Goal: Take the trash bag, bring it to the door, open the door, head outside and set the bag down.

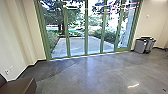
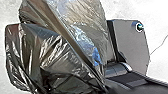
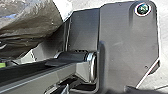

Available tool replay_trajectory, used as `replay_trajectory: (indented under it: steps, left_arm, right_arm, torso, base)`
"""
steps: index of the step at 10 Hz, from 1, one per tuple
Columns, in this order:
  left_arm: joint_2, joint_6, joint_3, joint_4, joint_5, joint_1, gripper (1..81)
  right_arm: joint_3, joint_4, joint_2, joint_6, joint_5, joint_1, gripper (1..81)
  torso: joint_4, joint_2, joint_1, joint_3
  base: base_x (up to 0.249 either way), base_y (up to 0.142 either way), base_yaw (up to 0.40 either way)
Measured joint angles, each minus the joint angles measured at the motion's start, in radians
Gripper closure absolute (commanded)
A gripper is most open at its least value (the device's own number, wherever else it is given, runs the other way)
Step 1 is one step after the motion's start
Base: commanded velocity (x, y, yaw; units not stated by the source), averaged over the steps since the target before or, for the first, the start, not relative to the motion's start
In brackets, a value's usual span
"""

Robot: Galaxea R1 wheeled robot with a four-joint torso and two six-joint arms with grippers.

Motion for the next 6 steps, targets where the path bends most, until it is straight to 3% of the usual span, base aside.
replay_trajectory:
  steps: [6]
  left_arm:
    - [0.0, 0.0, 0.0, 0.0, 0.0, 0.003, 81.1]
  right_arm:
    - [-0.001, 0.0, 0.0, 0.0, 0.0, -0.002, 1.0]
  torso:
    - [0.0, 0.0, 0.0, 0.0]
  base:
    - [0.0, 0.0, -0.341]
